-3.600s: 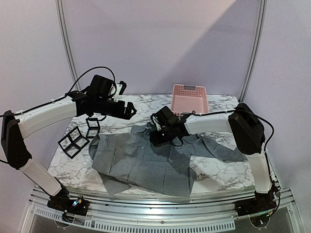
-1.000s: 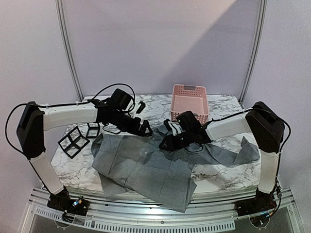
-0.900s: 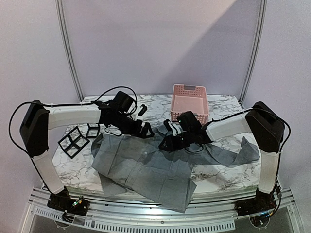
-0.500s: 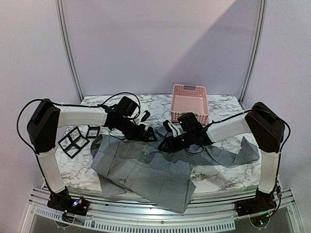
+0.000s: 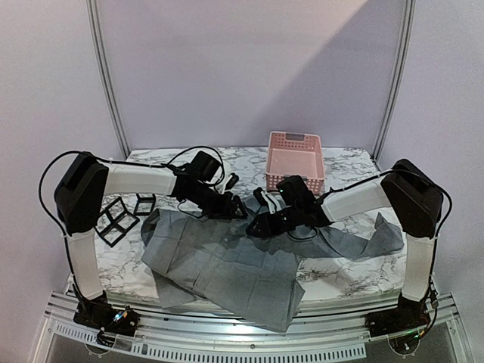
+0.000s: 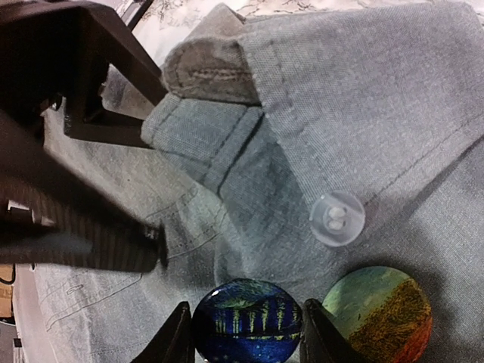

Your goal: Remove the brooch from the garment

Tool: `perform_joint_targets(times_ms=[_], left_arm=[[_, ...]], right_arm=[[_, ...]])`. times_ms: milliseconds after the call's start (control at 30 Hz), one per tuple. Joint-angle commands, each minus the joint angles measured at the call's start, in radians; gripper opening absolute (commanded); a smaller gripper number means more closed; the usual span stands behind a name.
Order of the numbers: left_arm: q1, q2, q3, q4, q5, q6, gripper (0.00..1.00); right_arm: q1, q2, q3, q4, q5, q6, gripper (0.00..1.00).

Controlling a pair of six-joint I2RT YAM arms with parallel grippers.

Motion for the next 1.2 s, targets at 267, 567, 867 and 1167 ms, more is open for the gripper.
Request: perform_joint_targets(times_ms=[267, 567, 867, 1167], left_arm=[[0.007, 0.053, 0.06, 0.034, 0.008, -0.029, 0.49], [0.007, 0.053, 0.037, 0.035, 0.027, -0.049, 0.0], [0.009, 0.04, 0.008, 0.049, 0.054, -0.075, 0.0], [0.011, 0.032, -0.001, 0.049, 0.057, -0.076, 0.0]], right_arm=[[-0.001, -0.027, -0.018, 0.015, 0.005, -0.017, 0.43], [0.001, -0.087, -0.027, -0.025, 0.085, -0.032, 0.69], [0.104, -0.115, 0.094, -0.303, 0.467, -0.124, 0.73], [0.163, -0.017, 0.201, -0.365, 0.528, -0.141, 0.65]])
